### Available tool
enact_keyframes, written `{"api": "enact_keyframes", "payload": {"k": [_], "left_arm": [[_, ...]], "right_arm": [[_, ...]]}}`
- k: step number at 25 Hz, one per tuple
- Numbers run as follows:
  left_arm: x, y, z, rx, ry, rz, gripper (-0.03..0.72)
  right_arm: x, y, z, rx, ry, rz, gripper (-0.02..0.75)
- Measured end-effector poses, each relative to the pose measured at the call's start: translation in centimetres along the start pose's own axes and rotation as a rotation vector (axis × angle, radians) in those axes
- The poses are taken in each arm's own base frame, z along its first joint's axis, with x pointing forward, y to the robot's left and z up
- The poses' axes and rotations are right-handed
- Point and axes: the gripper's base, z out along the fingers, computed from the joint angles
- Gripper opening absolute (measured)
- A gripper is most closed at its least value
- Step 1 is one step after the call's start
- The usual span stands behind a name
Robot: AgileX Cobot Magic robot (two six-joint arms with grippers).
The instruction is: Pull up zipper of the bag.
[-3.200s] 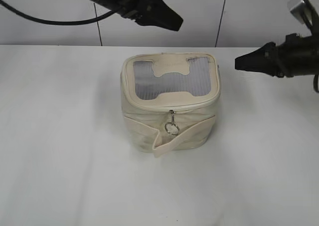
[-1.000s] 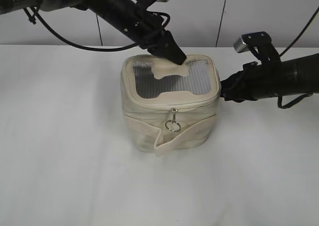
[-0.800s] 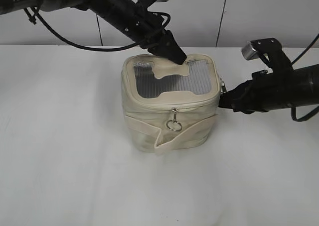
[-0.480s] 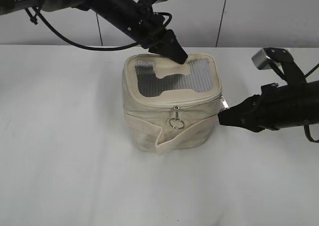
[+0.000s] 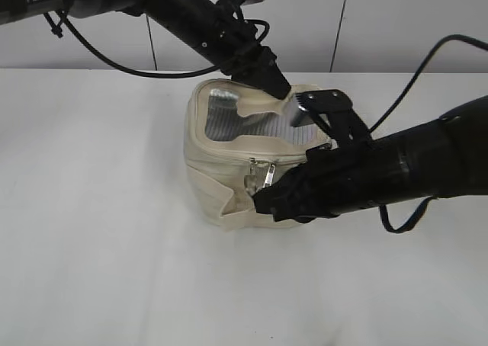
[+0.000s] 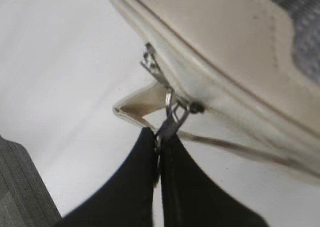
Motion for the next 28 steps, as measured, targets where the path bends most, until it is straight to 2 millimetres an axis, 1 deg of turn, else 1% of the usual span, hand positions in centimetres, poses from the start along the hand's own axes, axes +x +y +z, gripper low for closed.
{"api": "enact_keyframes", "payload": {"k": [3,5,6,7,9,10,11,12,13,16,18,19,20,23,24,25,27,28], "left_arm": [[0.0,-0.2,0.1,0.002,0.002,0.004,0.044],[0.0,-0.2,0.1,0.005,0.002,-0.001,0.071],[-0.2,-0.2,0.0,0.003,-0.006,-0.006,0.108],[-0.3,-0.2,-0.1,-0.001,-0.015,-0.013,0.160],[-0.5,-0.2,-0.4,-0.010,-0.029,-0.034,0.265],[-0.6,-0.3,-0.7,-0.013,-0.032,-0.046,0.305],[-0.7,-0.3,-1.1,-0.016,-0.033,-0.055,0.323],[-0.8,-0.4,-1.5,-0.018,-0.033,-0.069,0.333],[-1.1,-0.6,-2.4,-0.029,-0.038,-0.083,0.333],[-1.8,-1.5,-5.0,-0.088,-0.033,-0.082,0.326],[-2.0,-2.2,-6.4,-0.130,-0.022,-0.077,0.322],[-2.1,-2.8,-7.3,-0.157,-0.016,-0.077,0.319],[-2.1,-3.3,-7.9,-0.172,-0.012,-0.078,0.312],[-1.2,-5.2,-9.8,-0.225,-0.006,-0.091,0.288],[-0.8,-6.2,-11.0,-0.247,-0.015,-0.093,0.284],[-0.1,-6.8,-11.6,-0.268,-0.009,-0.105,0.282],[1.1,-8.8,-13.7,-0.319,-0.036,-0.116,0.281],[2.3,-10.0,-14.9,-0.348,-0.045,-0.128,0.281]], "right_arm": [[-0.5,0.6,1.0,-0.012,0.008,0.023,0.008],[-0.6,0.7,1.0,-0.022,0.015,0.044,0.022],[-0.5,0.7,1.0,-0.035,0.030,0.042,0.057],[-0.4,0.6,0.8,-0.046,0.044,0.051,0.117],[-0.1,0.6,0.2,-0.068,0.094,0.044,0.262],[0.0,0.5,-0.2,-0.070,0.119,0.030,0.336],[0.1,0.3,-0.7,-0.065,0.139,0.047,0.391],[0.1,0.1,-1.4,-0.056,0.162,0.054,0.419],[0.2,-0.1,-2.2,-0.042,0.181,0.051,0.438],[0.4,-0.6,-4.9,0.014,0.223,0.099,0.457],[0.6,-0.9,-6.8,0.062,0.219,0.139,0.462],[0.6,-0.7,-7.9,0.082,0.207,0.149,0.463],[0.7,-0.5,-8.9,0.097,0.195,0.154,0.463],[0.8,0.7,-11.7,0.127,0.159,0.173,0.463],[0.9,1.2,-12.7,0.132,0.144,0.179,0.463],[1.0,1.7,-13.5,0.136,0.145,0.183,0.463],[1.6,2.7,-15.3,0.147,0.146,0.166,0.463],[1.9,3.1,-16.2,0.156,0.143,0.159,0.465]]}}
